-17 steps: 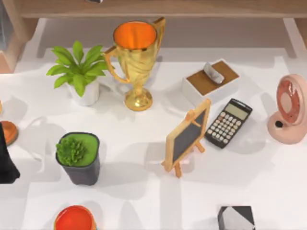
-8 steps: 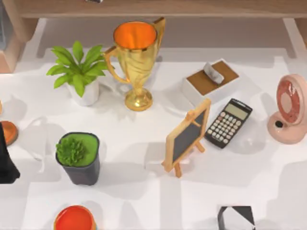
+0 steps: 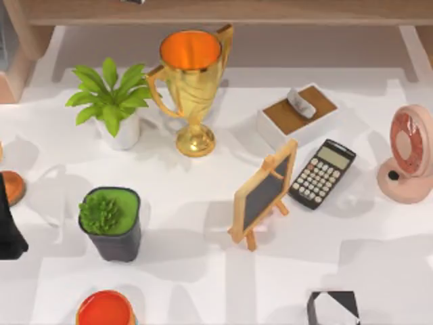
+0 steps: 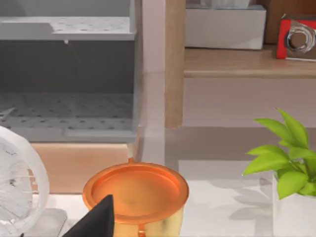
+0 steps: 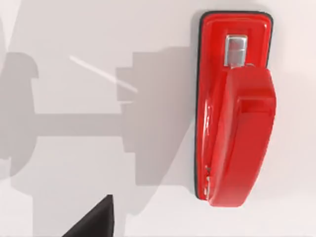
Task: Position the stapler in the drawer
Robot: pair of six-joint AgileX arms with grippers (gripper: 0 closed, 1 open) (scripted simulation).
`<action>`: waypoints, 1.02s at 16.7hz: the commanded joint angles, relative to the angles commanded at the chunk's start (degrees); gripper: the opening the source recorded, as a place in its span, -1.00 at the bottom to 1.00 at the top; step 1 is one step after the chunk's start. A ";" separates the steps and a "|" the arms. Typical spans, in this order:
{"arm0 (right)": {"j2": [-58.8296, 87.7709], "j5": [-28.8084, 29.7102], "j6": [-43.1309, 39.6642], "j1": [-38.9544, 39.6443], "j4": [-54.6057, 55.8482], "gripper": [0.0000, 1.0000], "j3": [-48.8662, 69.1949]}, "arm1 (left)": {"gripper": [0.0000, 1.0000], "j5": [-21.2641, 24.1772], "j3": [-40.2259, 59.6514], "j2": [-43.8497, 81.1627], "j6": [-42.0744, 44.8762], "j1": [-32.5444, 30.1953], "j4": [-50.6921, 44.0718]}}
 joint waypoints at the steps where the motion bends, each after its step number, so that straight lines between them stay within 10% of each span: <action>1: 0.00 0.00 0.00 0.00 0.00 1.00 0.00 | 1.00 0.00 0.00 0.00 0.00 0.00 0.00; 17: 7.66 -0.01 0.32 0.20 18.10 1.00 -10.44 | 1.00 0.00 0.00 0.00 0.00 0.00 0.00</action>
